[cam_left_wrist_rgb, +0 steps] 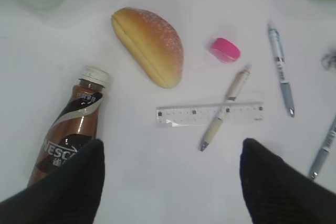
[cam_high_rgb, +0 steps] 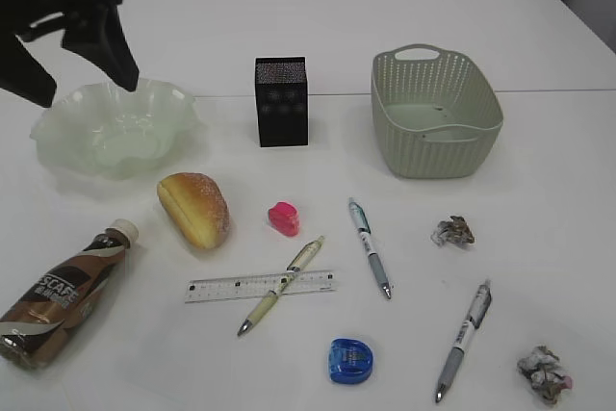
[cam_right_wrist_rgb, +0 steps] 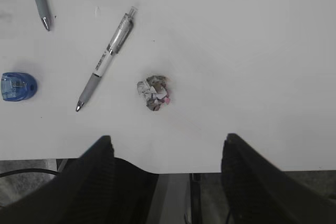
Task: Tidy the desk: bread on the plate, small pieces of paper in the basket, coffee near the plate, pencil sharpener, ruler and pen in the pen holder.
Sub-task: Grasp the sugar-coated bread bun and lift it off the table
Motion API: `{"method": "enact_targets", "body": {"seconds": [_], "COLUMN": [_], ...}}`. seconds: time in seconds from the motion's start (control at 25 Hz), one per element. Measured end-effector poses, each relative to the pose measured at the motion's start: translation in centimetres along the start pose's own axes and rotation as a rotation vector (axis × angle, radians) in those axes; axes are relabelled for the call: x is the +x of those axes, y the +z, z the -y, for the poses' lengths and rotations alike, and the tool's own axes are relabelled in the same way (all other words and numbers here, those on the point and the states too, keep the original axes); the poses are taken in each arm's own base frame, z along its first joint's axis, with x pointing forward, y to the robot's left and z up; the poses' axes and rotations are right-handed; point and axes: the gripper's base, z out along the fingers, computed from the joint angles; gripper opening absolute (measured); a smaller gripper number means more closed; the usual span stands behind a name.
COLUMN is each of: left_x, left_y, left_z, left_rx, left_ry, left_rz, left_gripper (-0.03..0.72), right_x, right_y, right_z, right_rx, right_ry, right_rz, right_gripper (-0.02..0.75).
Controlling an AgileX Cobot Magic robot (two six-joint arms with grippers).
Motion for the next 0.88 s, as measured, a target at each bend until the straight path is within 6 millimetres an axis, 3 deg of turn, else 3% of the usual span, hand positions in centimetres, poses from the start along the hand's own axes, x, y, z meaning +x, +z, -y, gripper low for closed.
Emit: {"method": "enact_targets", "body": {"seconds": [0.32,0.6,0.8,0.88], "left_x": [-1.7,-2.5,-2.4,-2.4], "left_y": [8.0,10.7,13.1,14.3], "left_z": [0.4,1.1,1.4,1.2], "left_rx": [-0.100,-0.018,0.005,-0.003], "left_ry": [-0.062,-0.107,-0.156,-0.183], "left_rz": [-0.081,-0.041,-0.081,-0.094], "left_gripper": [0.580,0.526,0.646,0.660], "right_x": [-0.5,-0.7,-0.7,-0.7], "right_y": [1.0,1.3,1.3,1.3], "right_z": [0.0,-0.1,-0.2,-0.2], "right_rx": [0.007,0.009,-0.003,-0.009], "right_ry": [-0.031,-0.033,-0.029,-0.026], "right_rz": [-0.042,-0.057,-0.059,-0.060], "right_gripper": [0.470,0.471,0.471,0.471]}}
